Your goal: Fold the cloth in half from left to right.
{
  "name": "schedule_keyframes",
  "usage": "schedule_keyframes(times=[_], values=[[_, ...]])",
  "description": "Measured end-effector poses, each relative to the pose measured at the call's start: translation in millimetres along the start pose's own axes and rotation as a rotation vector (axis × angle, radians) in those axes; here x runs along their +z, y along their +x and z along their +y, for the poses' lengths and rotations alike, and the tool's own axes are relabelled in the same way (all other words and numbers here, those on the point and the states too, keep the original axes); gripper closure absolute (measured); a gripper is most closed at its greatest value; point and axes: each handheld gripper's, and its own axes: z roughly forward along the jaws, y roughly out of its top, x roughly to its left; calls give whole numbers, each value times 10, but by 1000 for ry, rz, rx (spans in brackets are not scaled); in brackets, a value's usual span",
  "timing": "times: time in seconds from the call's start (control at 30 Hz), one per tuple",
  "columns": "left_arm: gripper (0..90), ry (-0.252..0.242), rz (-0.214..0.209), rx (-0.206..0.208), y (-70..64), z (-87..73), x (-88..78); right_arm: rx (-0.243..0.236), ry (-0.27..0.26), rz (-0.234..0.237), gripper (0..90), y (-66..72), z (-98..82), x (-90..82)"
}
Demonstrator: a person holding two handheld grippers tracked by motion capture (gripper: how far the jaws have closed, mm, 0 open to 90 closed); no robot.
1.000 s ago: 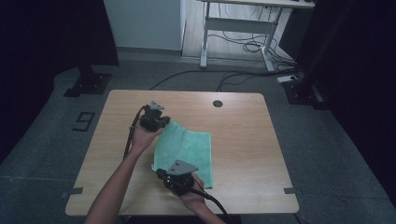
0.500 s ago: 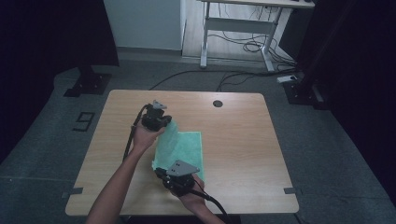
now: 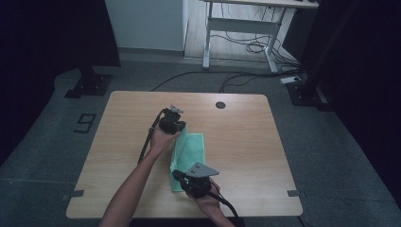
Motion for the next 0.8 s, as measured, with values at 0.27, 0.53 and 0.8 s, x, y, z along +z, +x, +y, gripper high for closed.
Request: schedule_keyframes(times=[0.27, 0.53, 0.8], values=[[876, 11, -2, -4, -66, -4, 126, 16, 29, -16, 854, -79, -139, -66], [874, 20, -5, 7, -142, 12, 194, 26, 37, -35, 853, -126, -206, -139], [871, 23, -18, 24, -258, 32, 252, 36, 63, -45, 849, -172, -307, -192]])
